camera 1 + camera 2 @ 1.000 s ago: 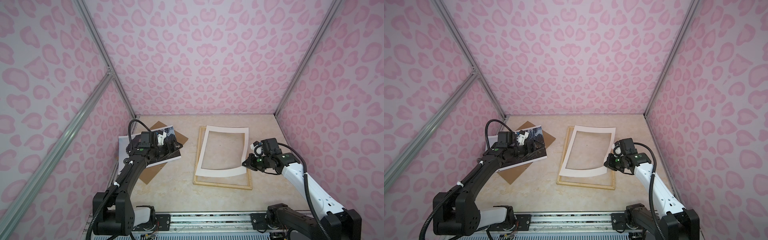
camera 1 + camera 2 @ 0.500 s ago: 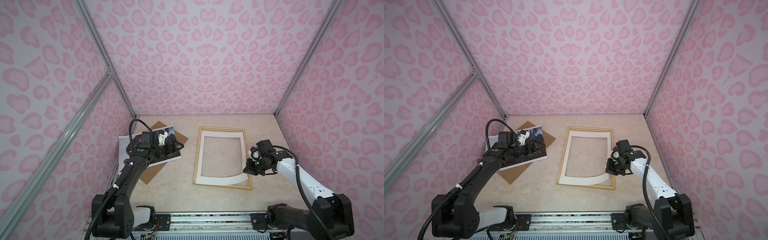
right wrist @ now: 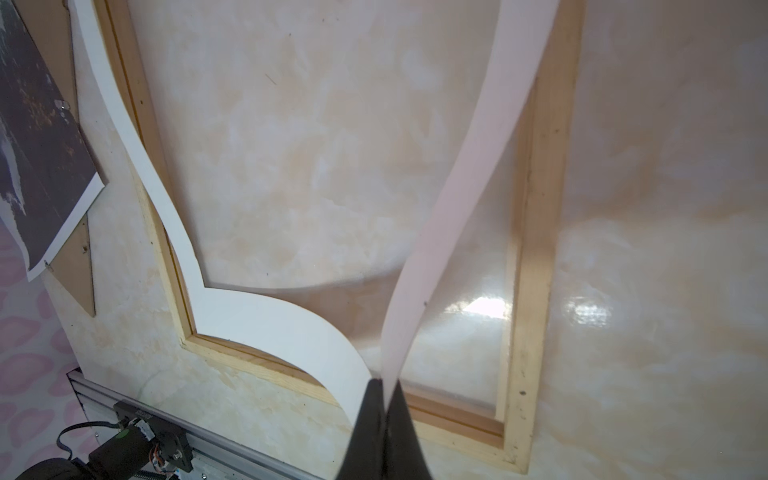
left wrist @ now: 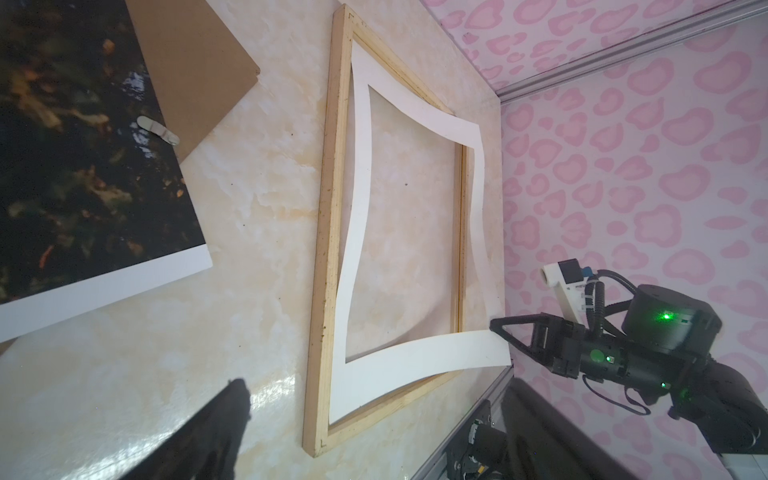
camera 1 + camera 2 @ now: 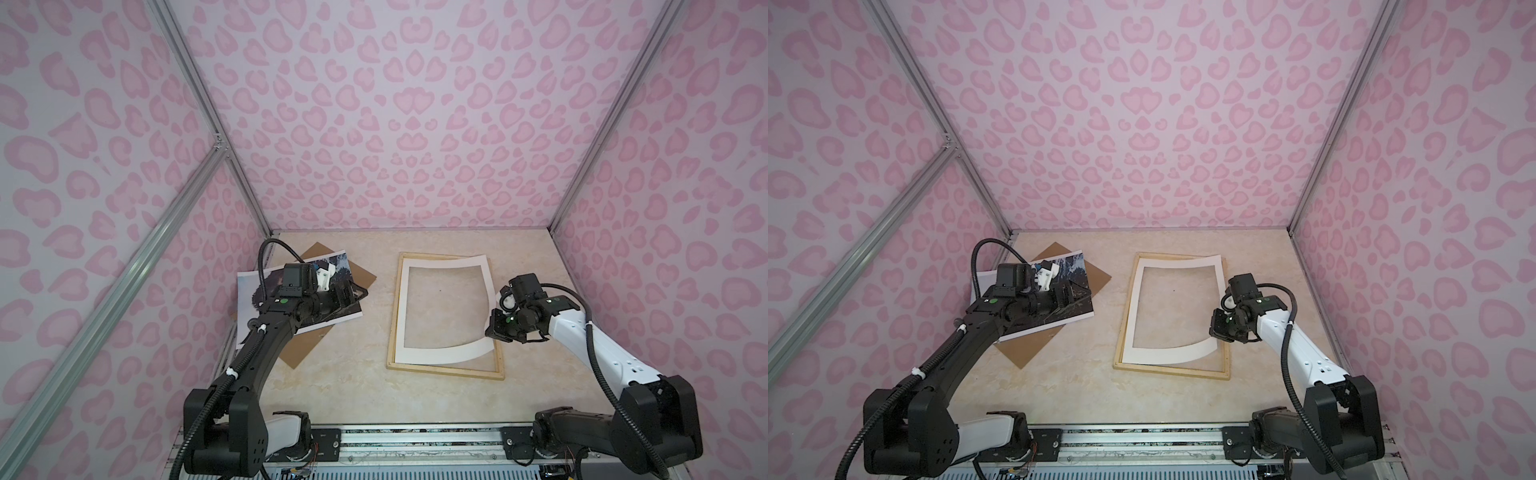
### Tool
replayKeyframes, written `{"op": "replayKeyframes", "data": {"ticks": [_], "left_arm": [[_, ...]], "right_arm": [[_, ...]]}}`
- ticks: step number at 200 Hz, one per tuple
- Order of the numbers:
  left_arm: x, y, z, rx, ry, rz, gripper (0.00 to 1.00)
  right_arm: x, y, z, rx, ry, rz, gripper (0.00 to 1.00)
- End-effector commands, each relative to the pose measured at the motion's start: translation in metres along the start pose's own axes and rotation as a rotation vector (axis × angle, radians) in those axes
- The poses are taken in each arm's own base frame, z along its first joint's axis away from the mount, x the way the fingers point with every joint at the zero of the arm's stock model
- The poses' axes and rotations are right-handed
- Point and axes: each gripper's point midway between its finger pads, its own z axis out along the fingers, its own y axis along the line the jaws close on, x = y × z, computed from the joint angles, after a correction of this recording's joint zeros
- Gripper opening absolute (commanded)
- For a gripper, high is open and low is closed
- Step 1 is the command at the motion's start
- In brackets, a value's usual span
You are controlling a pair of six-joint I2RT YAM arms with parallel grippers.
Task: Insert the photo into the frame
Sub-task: 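Press the mat's near edge down inside the wooden frame with the right gripper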
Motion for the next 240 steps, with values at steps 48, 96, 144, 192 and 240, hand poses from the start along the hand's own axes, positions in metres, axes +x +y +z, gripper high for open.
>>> {"op": "replayKeyframes", "data": {"ticks": [48,96,144,192,240], "left_arm": [[-0.001,0.001,0.002,0.002,0.000,0.008,0.97],[-0.001,0.001,0.003,0.007,0.001,0.004,0.97],[0.000,0.002,0.003,0.001,0.001,0.005,0.97],[0.000,0.003,0.004,0.002,0.006,0.002,0.97],[0.000,0.003,0.004,0.002,0.008,0.000,0.97]], "right_arm": [[0.021,-0.001,0.006,-0.055,0.009,0.080,0.00],[0.031,-0.012,0.015,-0.017,0.031,0.081,0.00],[0.023,-0.006,0.021,0.009,0.033,0.048,0.00],[0.021,-0.007,0.024,0.018,0.024,0.045,0.00],[0.021,-0.007,0.031,0.009,0.029,0.054,0.00]]}}
